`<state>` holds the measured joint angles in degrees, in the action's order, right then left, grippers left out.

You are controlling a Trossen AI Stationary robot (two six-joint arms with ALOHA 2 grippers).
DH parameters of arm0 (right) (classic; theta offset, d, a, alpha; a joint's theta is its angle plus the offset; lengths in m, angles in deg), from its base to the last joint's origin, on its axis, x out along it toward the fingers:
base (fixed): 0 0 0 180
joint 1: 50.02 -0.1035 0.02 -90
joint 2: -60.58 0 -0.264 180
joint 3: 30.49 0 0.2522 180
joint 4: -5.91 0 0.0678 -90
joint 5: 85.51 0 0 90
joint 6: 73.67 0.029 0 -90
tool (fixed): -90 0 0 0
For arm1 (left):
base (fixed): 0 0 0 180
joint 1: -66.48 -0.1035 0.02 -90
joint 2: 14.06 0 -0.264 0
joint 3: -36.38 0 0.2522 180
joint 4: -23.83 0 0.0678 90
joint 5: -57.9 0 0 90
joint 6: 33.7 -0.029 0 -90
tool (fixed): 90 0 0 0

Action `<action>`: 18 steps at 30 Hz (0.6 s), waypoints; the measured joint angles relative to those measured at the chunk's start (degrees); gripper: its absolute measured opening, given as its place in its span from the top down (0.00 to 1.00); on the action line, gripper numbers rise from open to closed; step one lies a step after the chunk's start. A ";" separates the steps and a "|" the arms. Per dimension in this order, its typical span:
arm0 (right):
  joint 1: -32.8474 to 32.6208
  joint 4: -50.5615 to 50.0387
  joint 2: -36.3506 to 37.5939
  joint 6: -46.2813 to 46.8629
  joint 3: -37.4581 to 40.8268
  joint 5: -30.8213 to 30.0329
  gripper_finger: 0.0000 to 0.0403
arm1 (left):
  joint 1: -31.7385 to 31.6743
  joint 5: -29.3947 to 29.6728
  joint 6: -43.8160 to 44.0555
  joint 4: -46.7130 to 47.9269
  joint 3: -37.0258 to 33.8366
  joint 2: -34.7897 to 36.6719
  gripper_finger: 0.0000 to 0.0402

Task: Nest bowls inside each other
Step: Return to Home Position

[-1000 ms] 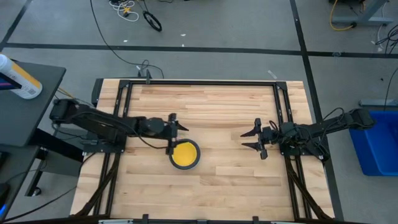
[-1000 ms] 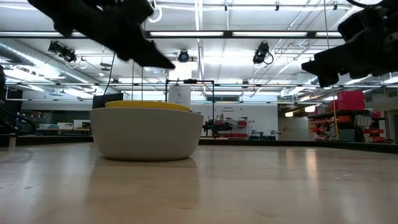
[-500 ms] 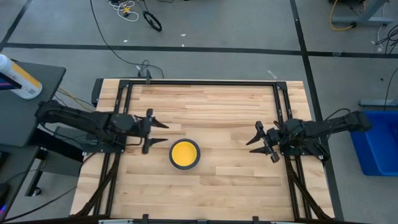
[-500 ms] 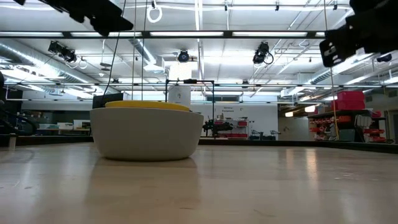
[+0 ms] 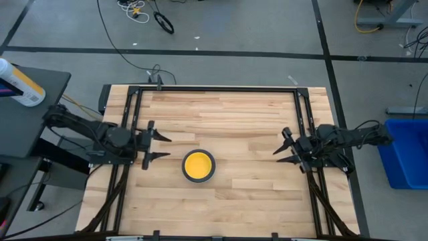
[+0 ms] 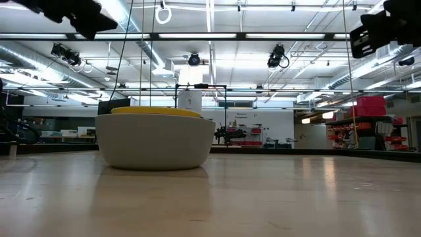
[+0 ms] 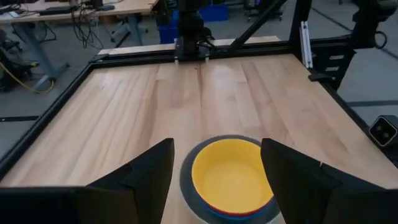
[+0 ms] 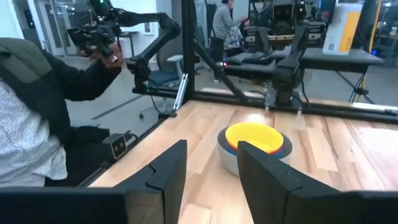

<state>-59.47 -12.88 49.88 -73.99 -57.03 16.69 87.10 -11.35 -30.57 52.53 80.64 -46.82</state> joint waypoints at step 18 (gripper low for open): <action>-5.23 9.76 1.19 2.00 8.36 -0.10 0.56 | 3.83 -4.23 2.17 -10.08 -19.21 22.42 0.38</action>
<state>-64.71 -3.13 51.07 -72.00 -48.67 16.59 90.93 -15.59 -28.40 42.45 61.42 -24.40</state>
